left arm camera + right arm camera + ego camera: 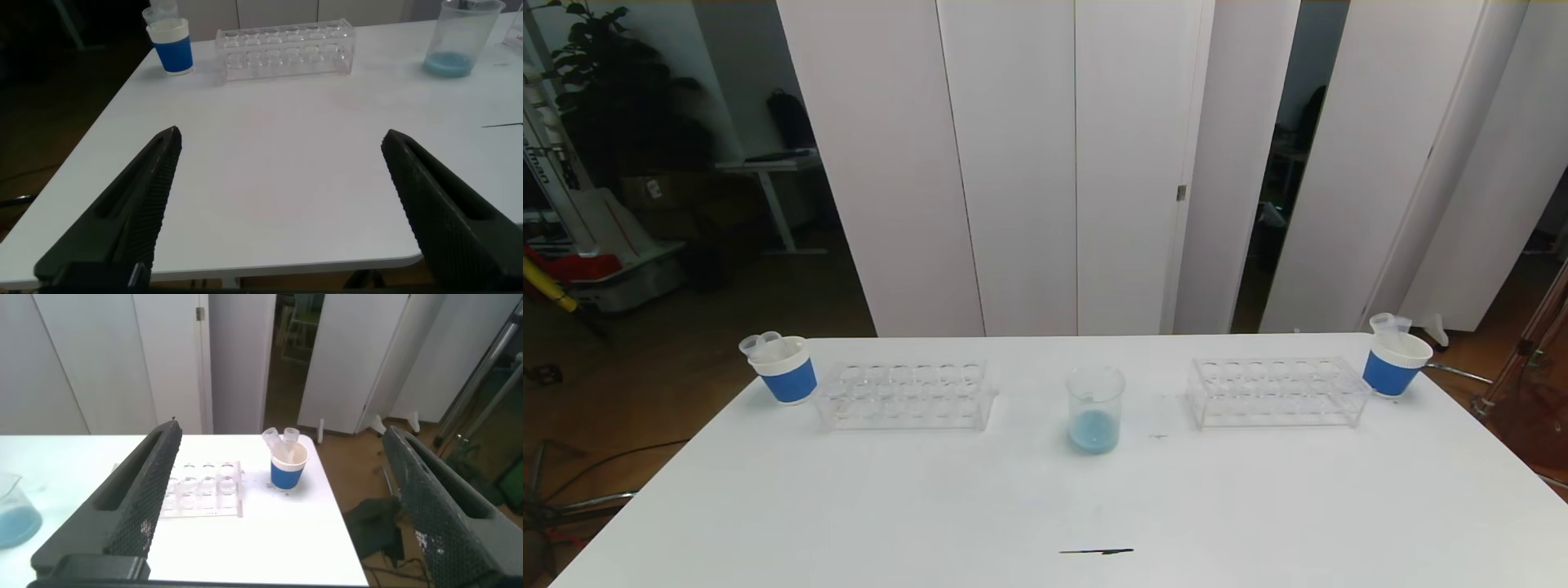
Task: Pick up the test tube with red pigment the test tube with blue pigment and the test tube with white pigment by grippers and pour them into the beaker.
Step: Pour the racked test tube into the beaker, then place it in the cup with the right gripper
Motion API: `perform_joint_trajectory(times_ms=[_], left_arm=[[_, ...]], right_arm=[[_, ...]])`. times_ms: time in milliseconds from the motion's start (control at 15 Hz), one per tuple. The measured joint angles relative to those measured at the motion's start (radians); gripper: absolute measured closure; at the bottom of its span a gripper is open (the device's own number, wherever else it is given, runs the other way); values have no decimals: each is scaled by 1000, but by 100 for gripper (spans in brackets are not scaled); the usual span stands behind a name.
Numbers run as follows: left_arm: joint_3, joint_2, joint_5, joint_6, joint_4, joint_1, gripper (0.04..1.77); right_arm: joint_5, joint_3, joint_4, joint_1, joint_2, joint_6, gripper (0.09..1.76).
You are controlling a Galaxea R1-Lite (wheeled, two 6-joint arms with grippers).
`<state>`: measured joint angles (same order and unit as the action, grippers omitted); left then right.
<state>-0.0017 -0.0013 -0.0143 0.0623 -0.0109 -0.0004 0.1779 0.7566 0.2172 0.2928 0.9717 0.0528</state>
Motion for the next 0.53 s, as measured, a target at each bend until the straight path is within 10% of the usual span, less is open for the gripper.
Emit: perform_joint_trajectory(times_ms=[533], left_arm=[[0, 0, 0, 0, 0, 0, 6]], right_arm=[[-99, -205, -358, -236, -600, -28, 10]])
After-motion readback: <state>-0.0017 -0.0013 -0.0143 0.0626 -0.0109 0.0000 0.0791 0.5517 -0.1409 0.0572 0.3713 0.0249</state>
